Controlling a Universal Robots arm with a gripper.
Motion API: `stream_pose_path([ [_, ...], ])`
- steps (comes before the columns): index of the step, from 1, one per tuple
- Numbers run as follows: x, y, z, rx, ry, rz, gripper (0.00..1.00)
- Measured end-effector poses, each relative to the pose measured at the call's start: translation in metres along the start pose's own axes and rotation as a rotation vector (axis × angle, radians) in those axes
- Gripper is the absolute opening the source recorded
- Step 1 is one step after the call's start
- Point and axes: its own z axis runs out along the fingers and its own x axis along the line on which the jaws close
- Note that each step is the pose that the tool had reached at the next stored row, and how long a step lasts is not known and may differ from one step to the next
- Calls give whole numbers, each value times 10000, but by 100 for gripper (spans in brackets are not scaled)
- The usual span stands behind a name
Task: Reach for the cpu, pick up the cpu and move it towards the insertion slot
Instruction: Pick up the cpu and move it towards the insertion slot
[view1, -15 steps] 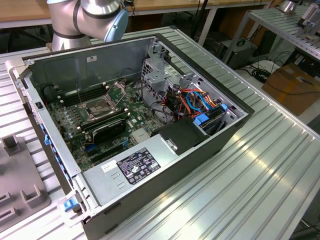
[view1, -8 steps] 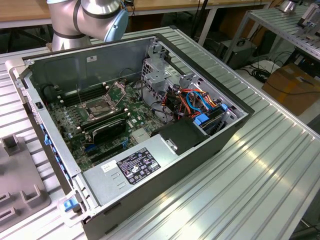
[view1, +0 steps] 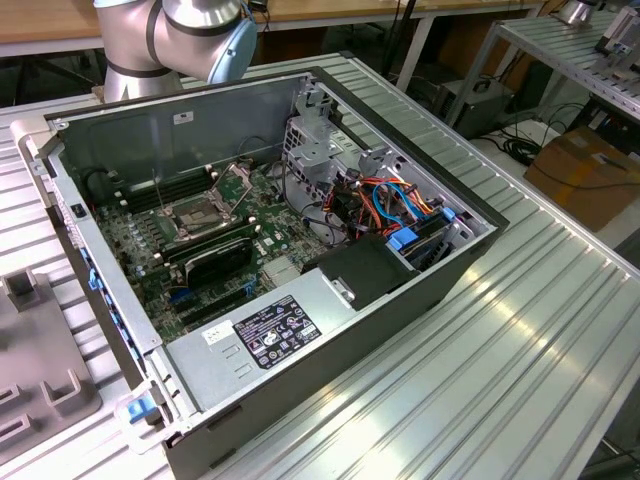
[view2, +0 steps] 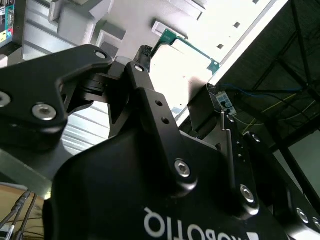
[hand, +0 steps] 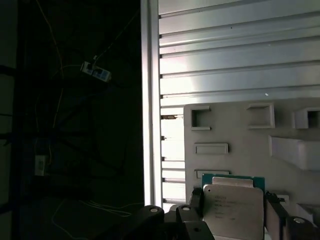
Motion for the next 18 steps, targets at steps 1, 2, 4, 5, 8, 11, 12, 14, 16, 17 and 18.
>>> stream_pose_path([
  [1,0,0,0,-1,-1,0,55],
  [2,0,0,0,-2,-1,-1,55],
  [4,0,0,-2,-1,1,0,55],
  [5,0,0,-2,0,1,-1,55],
  [8,-1,0,-3,0,2,-1,55],
  [11,-21,0,-2,-1,1,-2,55],
  [12,-32,1,-3,0,2,0,55],
  [14,-54,1,-2,-1,1,-1,55],
  [16,-56,1,-4,0,2,-1,55],
  [17,-56,1,-9,-1,0,-1,55],
  [18,-57,2,-37,8,2,-2,55],
])
